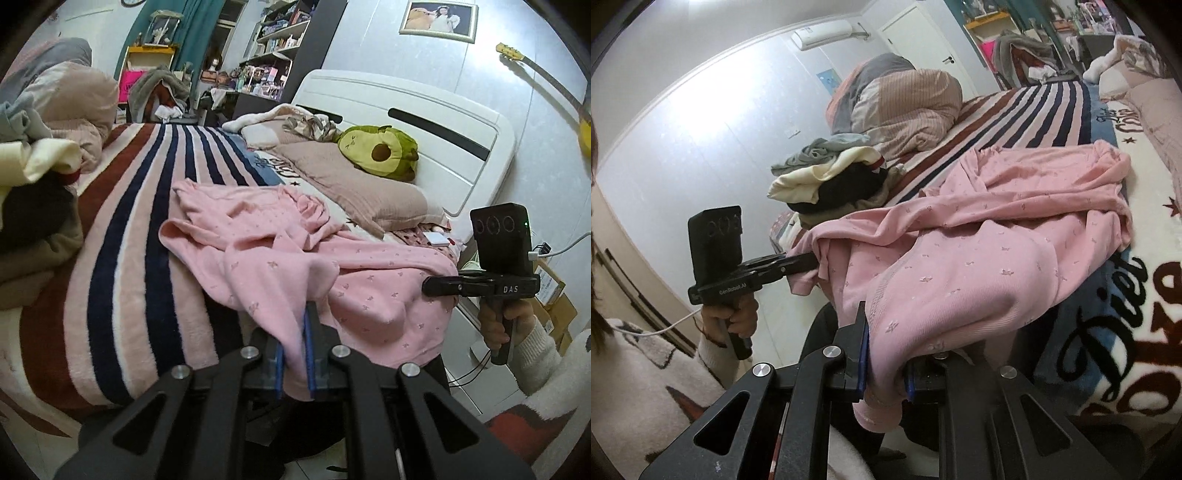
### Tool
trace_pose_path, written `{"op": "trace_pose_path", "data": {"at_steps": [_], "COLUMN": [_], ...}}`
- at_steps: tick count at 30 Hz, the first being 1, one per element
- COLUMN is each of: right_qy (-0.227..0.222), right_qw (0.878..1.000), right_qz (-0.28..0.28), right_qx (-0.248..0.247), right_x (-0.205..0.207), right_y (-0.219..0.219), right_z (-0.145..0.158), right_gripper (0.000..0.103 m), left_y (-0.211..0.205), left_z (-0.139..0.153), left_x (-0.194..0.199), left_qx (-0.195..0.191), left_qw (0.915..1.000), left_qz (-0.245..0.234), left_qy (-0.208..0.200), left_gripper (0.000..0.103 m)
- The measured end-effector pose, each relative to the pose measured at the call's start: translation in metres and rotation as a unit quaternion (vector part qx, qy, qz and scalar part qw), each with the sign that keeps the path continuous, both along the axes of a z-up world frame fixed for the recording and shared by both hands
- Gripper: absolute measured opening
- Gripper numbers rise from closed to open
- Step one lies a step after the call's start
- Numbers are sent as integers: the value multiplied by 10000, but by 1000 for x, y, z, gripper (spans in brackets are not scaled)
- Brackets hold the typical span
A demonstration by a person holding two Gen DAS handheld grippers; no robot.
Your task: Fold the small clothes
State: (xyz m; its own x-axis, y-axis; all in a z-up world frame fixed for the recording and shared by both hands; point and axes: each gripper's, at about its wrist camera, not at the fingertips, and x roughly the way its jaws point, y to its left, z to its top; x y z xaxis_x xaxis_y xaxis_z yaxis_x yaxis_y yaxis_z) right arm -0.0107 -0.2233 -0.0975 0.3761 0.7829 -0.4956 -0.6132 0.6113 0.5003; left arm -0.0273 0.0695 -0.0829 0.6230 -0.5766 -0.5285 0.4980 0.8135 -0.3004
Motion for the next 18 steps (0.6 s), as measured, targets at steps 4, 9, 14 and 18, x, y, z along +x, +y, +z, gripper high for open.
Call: {"op": "trace_pose_path", "data": {"at_steps": [4,9,14,18], "right_qy": [-155,-306,-420,-442], "right_qw": [9999,9995,9991,9989], "right_qz": [7,110,108,-32], "right_qx": [-19,9,15,169], "right_x": [-13,-26,-29,-18], "right_y": [-2,-4,-5,-15], "right_z": [10,20,29,32], "right_gripper": [9,9,9,9], "left_y": [1,1,4,3], "left_z": [9,19,26,31], "left_x": [-11,-20,-19,-9], "left_qx": [3,16,-40,-46], "left_qw": [9999,9996,9994,9990], "left_qz": [20,29,170,306], "left_qy": [-133,-263,-306,-308], "left_gripper": [6,6,6,6]}}
